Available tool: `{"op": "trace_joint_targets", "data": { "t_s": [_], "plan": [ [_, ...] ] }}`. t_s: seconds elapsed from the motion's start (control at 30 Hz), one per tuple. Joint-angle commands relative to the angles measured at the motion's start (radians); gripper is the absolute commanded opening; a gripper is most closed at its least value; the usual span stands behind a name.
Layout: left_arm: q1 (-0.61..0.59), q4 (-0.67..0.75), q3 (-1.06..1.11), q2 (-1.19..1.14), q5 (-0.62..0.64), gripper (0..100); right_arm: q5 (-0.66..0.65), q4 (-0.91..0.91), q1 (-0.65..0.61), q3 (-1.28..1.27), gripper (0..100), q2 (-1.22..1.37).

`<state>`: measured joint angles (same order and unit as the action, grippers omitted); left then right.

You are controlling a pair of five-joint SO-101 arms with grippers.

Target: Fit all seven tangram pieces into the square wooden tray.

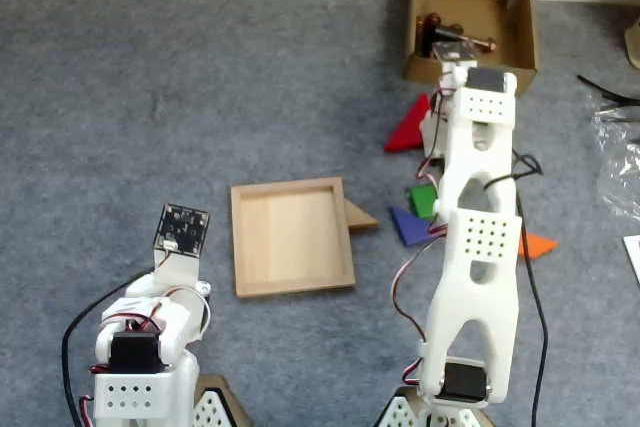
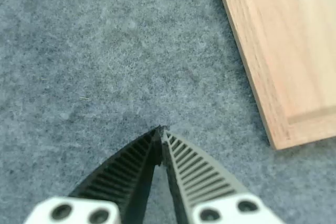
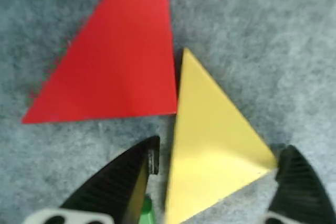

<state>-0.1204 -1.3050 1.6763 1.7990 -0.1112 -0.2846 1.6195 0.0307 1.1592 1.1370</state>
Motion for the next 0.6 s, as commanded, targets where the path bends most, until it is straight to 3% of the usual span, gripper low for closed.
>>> {"op": "trace_joint_targets", "data": {
  "t_s": [0.0,0.4,0.57],
  "plan": [
    [0.01,-0.003,0.021,-0.002,0.006,1,-0.014,-0.036,-0.001,0.013,28.5,-0.004],
    [0.01,-0.003,0.021,-0.002,0.006,1,-0.006,-0.031,-0.001,0.013,28.0,-0.002],
    [0.01,-0.003,0.021,-0.002,0.006,1,-0.006,-0.03,0.01,0.012,19.5,-0.002]
  ]
}}
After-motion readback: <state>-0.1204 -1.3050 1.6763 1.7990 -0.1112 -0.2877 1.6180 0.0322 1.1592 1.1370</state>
